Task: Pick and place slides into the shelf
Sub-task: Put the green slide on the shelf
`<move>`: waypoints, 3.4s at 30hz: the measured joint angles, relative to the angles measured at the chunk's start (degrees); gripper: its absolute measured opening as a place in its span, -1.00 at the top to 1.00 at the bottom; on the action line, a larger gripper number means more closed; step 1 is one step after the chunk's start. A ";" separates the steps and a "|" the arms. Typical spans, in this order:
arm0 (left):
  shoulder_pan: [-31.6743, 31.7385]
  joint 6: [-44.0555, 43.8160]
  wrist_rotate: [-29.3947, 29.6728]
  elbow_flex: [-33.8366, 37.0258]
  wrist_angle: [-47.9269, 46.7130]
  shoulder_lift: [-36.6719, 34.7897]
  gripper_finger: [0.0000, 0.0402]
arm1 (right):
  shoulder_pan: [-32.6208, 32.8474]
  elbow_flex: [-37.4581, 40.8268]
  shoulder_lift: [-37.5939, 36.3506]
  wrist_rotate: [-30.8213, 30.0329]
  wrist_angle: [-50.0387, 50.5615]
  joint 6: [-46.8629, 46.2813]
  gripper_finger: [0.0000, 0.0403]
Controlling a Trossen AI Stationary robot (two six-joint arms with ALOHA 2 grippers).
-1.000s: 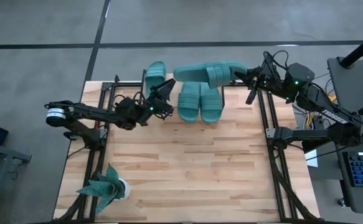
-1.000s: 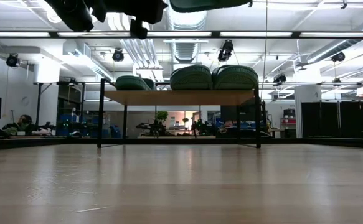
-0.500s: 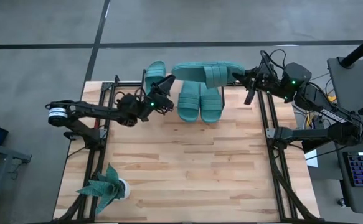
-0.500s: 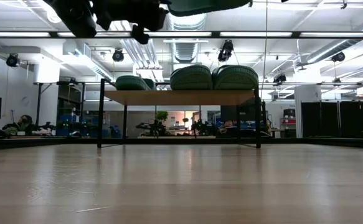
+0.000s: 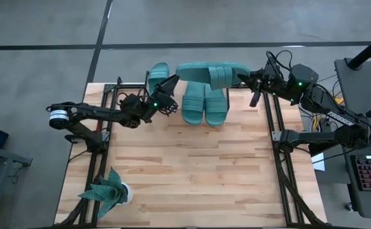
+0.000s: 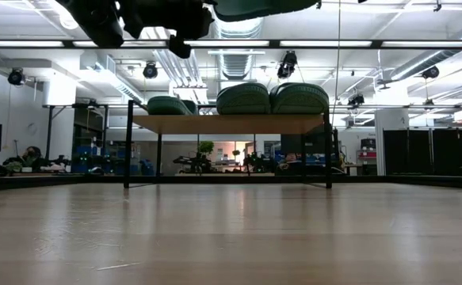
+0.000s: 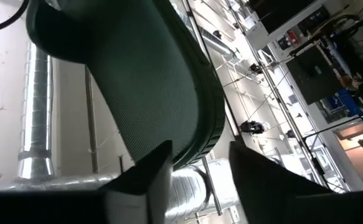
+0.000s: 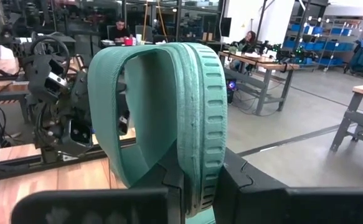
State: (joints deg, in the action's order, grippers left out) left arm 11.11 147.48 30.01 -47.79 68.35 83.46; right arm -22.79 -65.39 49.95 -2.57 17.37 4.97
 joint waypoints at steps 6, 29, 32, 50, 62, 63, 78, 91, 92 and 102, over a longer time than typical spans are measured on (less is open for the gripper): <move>0.04 0.09 -1.87 -2.27 -0.20 0.40 -0.10 | 0.00 0.00 0.02 0.22 -0.04 -0.01 0.85; 0.41 -9.30 -4.42 -4.07 -5.72 1.16 0.74 | -0.08 -0.06 0.98 2.30 0.78 -0.46 0.85; 0.02 -16.39 -2.87 -4.92 -6.38 1.22 0.74 | -0.07 -0.07 0.98 2.32 1.10 0.06 0.85; -2.77 -23.44 21.81 -5.87 -5.43 1.11 0.76 | 0.02 -0.04 1.09 -3.50 0.35 18.53 0.11; -3.37 -30.26 32.56 -5.85 -8.04 1.09 0.76 | 7.04 0.02 6.77 0.16 -1.92 37.47 0.18; -3.42 -30.95 32.77 -5.85 -8.00 1.09 0.76 | 8.10 0.04 7.92 -2.53 -3.92 38.09 0.20; -3.63 -43.61 35.49 -7.48 -7.94 2.51 0.76 | 12.83 0.01 25.17 -22.99 -37.77 53.86 0.24; -2.97 -41.31 36.77 -16.58 -7.95 10.65 0.76 | 13.03 -19.14 40.13 -40.09 -34.32 58.35 0.25; -2.97 -40.86 36.77 -16.68 -7.92 10.69 0.76 | 12.93 -20.74 40.62 -40.09 -31.54 57.56 0.25; -3.52 -40.58 37.03 -16.67 -7.69 10.32 0.76 | 10.89 -30.20 43.92 -40.06 -16.86 52.50 0.27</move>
State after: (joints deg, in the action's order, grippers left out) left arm 7.59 106.90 67.05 -64.46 60.66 93.78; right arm -11.90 -95.58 93.88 -42.63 0.51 57.47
